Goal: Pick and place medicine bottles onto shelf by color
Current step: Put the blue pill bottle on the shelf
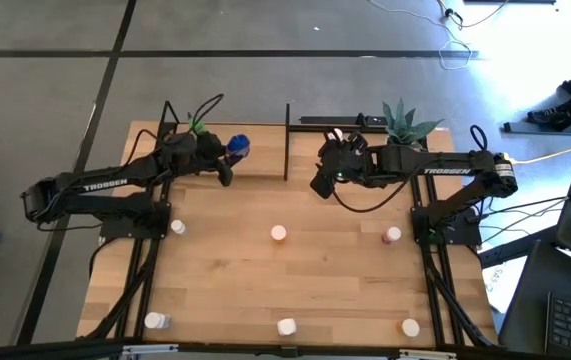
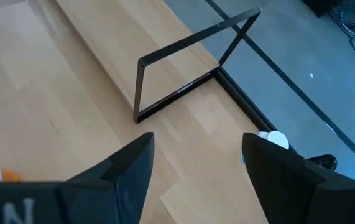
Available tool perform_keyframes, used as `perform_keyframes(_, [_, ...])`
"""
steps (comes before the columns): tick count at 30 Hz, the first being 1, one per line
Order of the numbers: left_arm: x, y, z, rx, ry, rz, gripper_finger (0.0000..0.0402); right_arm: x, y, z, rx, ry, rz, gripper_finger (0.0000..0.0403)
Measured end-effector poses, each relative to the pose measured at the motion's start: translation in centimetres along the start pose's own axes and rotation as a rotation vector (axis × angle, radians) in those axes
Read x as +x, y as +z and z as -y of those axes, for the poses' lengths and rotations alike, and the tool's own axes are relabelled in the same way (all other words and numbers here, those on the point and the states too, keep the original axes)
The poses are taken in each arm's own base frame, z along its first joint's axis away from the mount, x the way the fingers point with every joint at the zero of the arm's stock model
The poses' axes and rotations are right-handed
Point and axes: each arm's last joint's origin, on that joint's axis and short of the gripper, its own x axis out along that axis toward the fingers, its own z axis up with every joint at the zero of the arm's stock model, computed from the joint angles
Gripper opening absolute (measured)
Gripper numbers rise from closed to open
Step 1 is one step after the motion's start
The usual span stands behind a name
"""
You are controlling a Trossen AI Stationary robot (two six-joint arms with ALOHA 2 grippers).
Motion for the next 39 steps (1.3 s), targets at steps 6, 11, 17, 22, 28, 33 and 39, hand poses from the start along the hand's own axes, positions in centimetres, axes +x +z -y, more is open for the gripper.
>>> perform_keyframes(6, [0.0, 0.3, -0.1, 0.014, 0.014, 0.033, 0.0158, 0.0, 0.0, 0.0, 0.0, 0.0, 0.0, 0.0245])
perform_keyframes(11, [0.0, 0.3, -0.2, 0.005, 0.037, 0.031, 0.0158, 0.0, 0.0, 0.0, 0.0, 0.0, 0.0, 0.0245])
perform_keyframes(17, [-1.4, 0.3, -0.5, 0.006, 0.077, 0.012, 0.0158, 0.0, 0.0, 0.0, 0.0, 0.0, 0.0, 0.0245])
perform_keyframes(22, [-3.0, 0.3, -0.7, 0.008, 0.1, 0.004, 0.0158, 0.0, 0.0, -0.1, 0.001, 0.014, -0.003, 0.0245])
perform_keyframes(28, [-5.0, -0.6, -1.2, 0.0, 0.115, 0.042, 0.0158, 0.0, 0.0, -0.2, 0.006, 0.073, -0.018, 0.0245])
perform_keyframes(33, [-6.3, -3.2, -1.8, -0.049, 0.128, 0.073, 0.0158, 0.0, 0.1, -0.4, 0.01, 0.131, -0.03, 0.0245])
perform_keyframes(39, [-7.2, -4.8, -2.4, -0.066, 0.176, 0.133, 0.0158, -0.1, 0.0, -0.6, 0.01, 0.18, -0.047, 0.0245])
